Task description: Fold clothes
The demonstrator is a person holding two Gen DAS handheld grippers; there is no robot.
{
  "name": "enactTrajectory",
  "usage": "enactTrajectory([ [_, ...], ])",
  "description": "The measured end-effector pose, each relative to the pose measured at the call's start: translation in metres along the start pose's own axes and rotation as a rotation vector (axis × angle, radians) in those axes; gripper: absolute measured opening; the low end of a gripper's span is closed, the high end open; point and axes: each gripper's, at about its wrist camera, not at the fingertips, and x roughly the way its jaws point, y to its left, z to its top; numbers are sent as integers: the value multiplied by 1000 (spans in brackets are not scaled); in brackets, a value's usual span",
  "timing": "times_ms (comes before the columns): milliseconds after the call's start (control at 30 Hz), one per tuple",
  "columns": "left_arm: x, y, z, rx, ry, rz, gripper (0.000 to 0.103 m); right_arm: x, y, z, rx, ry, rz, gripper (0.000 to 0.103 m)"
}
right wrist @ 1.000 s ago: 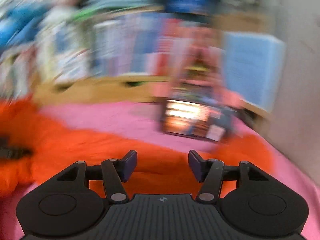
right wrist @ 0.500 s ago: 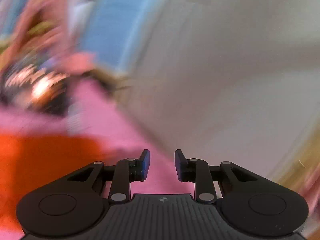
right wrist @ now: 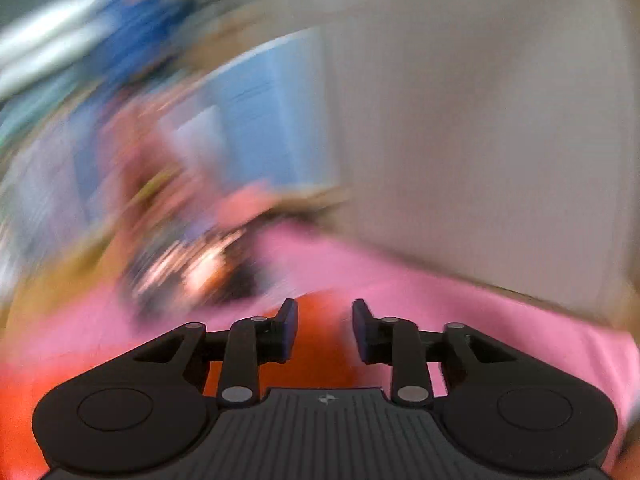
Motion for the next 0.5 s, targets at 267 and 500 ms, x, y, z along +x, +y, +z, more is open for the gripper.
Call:
enactTrajectory([
  [267, 0, 0, -1, 3, 0, 1, 103, -22, 50, -36, -406, 73, 197, 33],
  [500, 0, -1, 0, 2, 1, 2, 103, -40, 108, -60, -643, 85, 292, 50],
])
